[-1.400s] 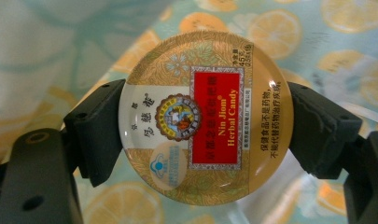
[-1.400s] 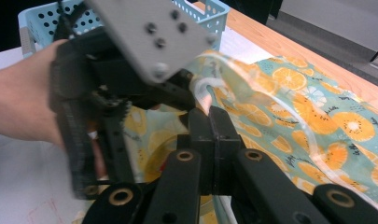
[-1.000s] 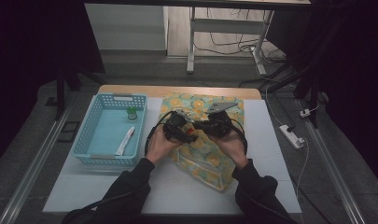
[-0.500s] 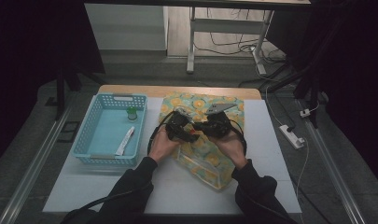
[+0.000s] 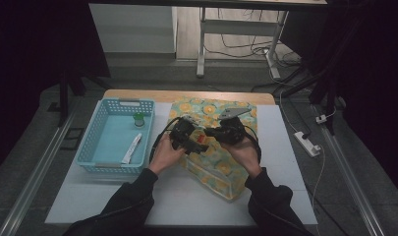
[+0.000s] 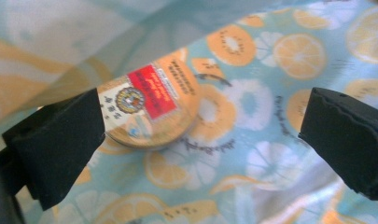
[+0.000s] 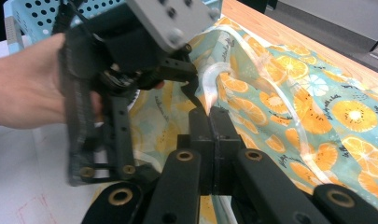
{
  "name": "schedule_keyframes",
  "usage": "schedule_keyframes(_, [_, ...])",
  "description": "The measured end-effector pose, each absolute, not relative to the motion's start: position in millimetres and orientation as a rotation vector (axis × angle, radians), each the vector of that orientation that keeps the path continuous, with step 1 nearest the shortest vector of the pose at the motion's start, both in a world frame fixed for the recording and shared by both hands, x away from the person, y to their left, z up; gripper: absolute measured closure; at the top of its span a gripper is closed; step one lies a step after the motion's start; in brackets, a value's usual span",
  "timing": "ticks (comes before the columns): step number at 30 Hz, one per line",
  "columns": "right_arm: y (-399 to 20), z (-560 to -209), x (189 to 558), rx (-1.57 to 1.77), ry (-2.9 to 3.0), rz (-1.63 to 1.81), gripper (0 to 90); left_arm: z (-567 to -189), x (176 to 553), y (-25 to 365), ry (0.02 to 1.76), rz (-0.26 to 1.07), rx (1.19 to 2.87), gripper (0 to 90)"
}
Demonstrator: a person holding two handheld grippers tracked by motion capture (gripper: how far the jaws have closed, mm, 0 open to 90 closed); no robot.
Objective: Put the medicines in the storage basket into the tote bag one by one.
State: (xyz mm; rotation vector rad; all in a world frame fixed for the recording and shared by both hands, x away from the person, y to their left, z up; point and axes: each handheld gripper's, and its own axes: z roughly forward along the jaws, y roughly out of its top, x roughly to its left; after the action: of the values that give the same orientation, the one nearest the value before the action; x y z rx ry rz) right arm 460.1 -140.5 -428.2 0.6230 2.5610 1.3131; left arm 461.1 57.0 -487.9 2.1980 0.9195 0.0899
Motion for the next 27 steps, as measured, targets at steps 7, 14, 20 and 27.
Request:
schedule_keyframes(7, [-139.9, -427.7, 459.0, 0.617, 2.563, 1.315, 90.0, -476.0, 446.3, 68.1, 0.883, 0.042, 2.171, 0.0])
schedule_keyframes(14, [-139.7, -428.3, 458.7, 0.61, 2.566, 1.305, 90.0, -466.7, 433.3, 84.5, 0.871, 0.041, 2.138, 0.0])
schedule_keyframes(20, [-139.4, -429.0, 458.7, 0.608, 2.566, 1.306, 90.0, -461.1, 423.6, 100.5, 0.835, 0.053, 2.135, 0.0])
schedule_keyframes(27, [-139.0, -429.6, 458.7, 0.609, 2.568, 1.304, 90.0, -458.9, 416.3, 119.1, 0.829, 0.055, 2.133, 0.1])
